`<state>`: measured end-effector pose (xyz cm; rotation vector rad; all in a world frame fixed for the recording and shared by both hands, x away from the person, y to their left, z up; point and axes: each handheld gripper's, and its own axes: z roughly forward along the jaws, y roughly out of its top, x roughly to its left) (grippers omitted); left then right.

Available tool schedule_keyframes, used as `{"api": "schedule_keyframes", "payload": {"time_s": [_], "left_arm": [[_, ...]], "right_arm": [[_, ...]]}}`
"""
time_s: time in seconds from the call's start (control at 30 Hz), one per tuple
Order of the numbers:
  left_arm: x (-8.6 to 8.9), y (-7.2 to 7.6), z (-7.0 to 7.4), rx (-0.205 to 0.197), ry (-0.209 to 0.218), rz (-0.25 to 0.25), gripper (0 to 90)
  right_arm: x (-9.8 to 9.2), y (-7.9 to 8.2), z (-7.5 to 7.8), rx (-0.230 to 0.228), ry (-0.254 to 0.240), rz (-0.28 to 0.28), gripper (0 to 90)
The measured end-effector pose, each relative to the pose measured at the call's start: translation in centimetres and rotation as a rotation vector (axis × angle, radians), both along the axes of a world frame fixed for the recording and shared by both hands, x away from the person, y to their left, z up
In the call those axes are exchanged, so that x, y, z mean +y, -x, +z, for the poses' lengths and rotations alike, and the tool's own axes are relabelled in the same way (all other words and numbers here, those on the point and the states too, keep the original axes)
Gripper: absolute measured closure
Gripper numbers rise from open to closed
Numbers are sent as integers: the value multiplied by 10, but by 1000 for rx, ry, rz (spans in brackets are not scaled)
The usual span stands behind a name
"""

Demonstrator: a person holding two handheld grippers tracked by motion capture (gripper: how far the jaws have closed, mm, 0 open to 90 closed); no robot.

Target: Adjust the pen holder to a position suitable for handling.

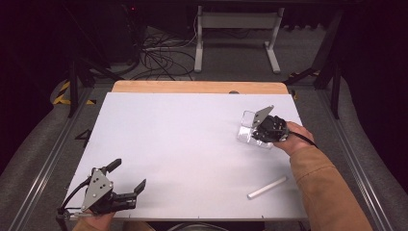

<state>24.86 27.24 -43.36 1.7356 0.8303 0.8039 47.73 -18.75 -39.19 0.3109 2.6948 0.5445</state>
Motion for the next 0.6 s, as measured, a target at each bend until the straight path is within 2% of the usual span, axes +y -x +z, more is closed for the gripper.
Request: {"api": "schedule_keyframes", "payload": {"time_s": [0.1, 0.13, 0.2, 0.23, 0.27, 0.3, 0.43, 0.47, 0.6], "left_arm": [[0, 0, 0, 0, 0, 0, 45], [0, 0, 0, 2, 0, 0, 45], [0, 0, 0, 0, -1, 0, 45], [0, 0, 0, 0, 0, 0, 45], [0, 0, 0, 0, 0, 0, 45], [0, 0, 0, 0, 0, -1, 45], [1, 0, 0, -1, -1, -2, 45], [1, 0, 0, -1, -1, -2, 45], [1, 0, 0, 1, 4, -3, 45]], "right_arm": [[3, 3, 6, -14, -9, 26, 830], [8, 7, 13, -25, -17, 49, 830], [11, 9, 16, -27, -31, 40, 829], [19, 14, 22, -37, -37, 61, 825], [19, 14, 22, -37, -37, 61, 825], [26, 18, 28, -46, -35, 92, 825], [40, 24, 34, -43, -63, 111, 822], [45, 25, 36, -39, -51, 133, 822], [60, 30, 39, -33, -61, 138, 821]]}}
